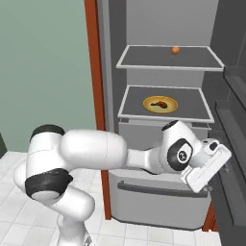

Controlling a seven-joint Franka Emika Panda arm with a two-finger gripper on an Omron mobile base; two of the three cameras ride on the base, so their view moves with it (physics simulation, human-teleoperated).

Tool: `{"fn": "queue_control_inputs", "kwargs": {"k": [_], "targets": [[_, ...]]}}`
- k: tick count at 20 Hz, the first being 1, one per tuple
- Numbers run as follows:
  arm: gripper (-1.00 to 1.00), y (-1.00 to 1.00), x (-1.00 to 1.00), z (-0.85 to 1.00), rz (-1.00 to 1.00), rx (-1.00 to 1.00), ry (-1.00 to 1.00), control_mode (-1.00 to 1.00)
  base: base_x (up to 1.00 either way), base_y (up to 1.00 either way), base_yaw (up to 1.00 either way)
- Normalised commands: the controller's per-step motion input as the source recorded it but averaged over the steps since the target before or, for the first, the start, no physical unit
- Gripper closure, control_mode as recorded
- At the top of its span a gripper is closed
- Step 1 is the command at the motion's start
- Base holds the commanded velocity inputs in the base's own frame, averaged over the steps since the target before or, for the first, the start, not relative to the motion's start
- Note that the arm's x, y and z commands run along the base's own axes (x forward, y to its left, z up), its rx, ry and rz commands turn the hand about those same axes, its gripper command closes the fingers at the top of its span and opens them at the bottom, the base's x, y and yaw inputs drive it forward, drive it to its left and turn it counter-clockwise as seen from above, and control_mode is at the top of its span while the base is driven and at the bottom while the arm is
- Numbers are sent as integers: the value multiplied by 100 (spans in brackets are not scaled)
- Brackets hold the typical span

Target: Retrieve the chicken drumstick from the fridge and place it on the saucepan with marinade on the stove.

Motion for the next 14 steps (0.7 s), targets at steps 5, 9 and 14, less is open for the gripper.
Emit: {"fn": "queue_control_inputs", "kwargs": {"k": [5,9,14], "targets": [[-100,-35,-7,-43,-30,3,28,-100,0,0,0],[-100,-4,-62,-6,-21,22,-24,-100,0,0,0],[-100,43,-91,0,-6,23,-61,-100,0,0,0]]}}
